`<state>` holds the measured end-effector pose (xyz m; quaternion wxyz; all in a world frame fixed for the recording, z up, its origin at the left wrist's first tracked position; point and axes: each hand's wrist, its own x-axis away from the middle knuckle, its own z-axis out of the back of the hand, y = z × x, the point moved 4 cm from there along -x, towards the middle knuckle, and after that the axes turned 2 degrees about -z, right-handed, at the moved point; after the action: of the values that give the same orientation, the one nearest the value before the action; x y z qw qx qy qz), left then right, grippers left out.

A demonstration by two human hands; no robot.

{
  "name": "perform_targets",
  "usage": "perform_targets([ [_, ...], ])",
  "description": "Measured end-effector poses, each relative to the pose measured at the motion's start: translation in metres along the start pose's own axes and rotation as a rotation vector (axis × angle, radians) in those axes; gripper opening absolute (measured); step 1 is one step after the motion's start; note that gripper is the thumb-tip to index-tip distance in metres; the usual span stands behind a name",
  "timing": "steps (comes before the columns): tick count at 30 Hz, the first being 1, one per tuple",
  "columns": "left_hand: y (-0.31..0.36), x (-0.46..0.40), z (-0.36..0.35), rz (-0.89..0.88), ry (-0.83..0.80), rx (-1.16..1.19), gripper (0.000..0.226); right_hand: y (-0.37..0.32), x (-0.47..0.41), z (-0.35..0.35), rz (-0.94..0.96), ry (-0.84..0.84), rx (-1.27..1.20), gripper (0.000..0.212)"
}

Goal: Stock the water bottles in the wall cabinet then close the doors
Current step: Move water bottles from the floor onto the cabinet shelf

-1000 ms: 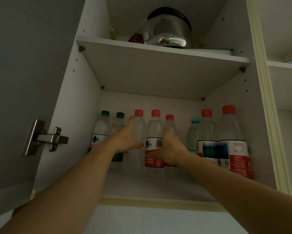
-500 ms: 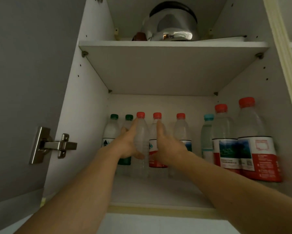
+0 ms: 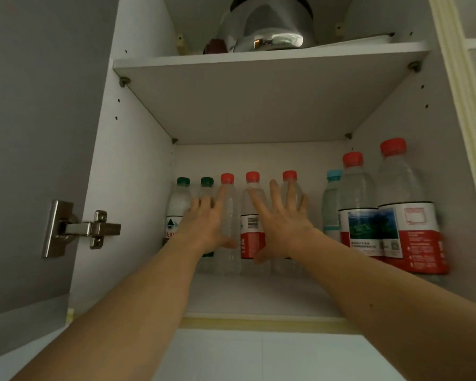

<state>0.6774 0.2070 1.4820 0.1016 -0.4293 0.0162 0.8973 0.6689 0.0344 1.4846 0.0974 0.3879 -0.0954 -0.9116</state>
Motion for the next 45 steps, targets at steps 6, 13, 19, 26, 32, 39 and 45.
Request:
perform_targets([
  [6,0.017,-0.002,-0.001,-0.056,0.082,-0.253,0.136,-0.003,0.003,0.000,0.033,0.078,0.077,0.147],
  [13,0.003,-0.009,0.003,-0.192,0.016,-0.412,0.138,-0.004,0.004,0.003,0.052,0.116,0.150,0.144],
  [19,-0.003,-0.022,-0.010,-0.212,-0.032,-0.414,0.136,-0.006,0.001,-0.003,0.030,0.095,0.234,0.143],
  [26,-0.012,-0.031,-0.022,-0.179,-0.034,-0.329,0.136,-0.003,-0.005,-0.007,0.009,0.074,0.305,0.140],
  [32,-0.017,-0.030,-0.023,-0.212,-0.033,-0.279,0.138,-0.007,-0.002,-0.008,0.029,0.073,0.431,0.130],
  [39,-0.008,-0.034,-0.019,-0.202,-0.008,-0.277,0.142,-0.012,-0.010,-0.010,0.121,0.069,0.625,0.128],
  [45,-0.009,-0.034,-0.017,-0.198,-0.035,-0.268,0.141,-0.010,-0.003,-0.008,0.141,0.083,0.536,0.119],
])
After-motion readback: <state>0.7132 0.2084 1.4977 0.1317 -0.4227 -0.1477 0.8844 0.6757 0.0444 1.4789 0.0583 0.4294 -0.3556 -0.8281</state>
